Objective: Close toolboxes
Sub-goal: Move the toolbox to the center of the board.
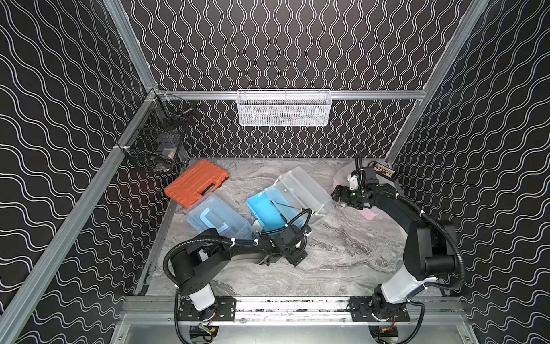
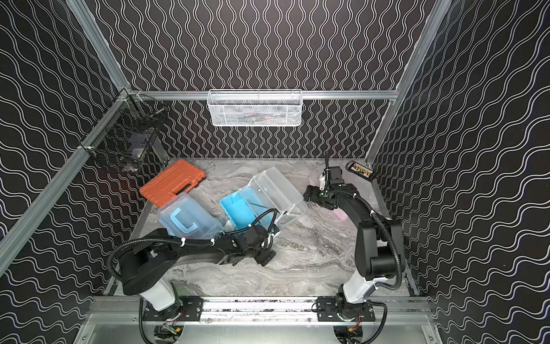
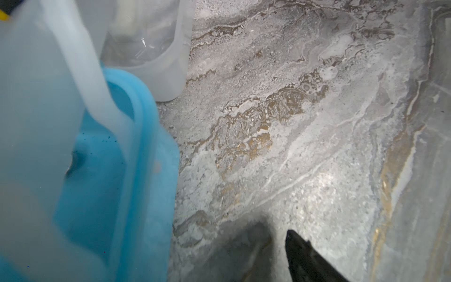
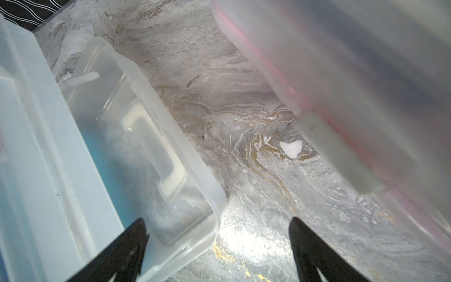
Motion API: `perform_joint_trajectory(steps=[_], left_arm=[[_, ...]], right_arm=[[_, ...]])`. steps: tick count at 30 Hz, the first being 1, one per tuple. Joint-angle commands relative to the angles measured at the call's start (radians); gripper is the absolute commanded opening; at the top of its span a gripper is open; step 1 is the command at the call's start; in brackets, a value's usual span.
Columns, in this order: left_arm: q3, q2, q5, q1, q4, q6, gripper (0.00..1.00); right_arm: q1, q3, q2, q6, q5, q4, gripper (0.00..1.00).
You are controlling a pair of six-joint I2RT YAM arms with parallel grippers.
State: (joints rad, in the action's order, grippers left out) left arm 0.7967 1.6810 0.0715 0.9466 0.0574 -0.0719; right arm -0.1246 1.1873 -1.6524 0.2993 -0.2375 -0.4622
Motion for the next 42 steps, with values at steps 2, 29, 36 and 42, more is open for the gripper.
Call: perform_joint_trajectory(steps=[2,29,36,42], left_arm=[[-0.027,-0.027,-0.212,0.009,-0.094,0.035,0.86],[-0.062,-0.07,-0.203,0.011,-0.034,0.029,0.88],[-0.063,-0.11,-0.162,0.011,-0.043,0.02,0.88],[-0.072,-0.166,-0.121,0.011,-0.054,-0.026,0.88]], right_arm=[[-0.007,-0.005,0.04,0.006,-0.064,-0.003,0.91],[-0.055,0.07,-0.004,-0.036,-0.008,-0.051,0.87],[-0.056,0.093,0.024,-0.026,-0.066,-0.037,0.86],[-0.074,0.143,-0.043,-0.063,-0.092,-0.06,0.74]])
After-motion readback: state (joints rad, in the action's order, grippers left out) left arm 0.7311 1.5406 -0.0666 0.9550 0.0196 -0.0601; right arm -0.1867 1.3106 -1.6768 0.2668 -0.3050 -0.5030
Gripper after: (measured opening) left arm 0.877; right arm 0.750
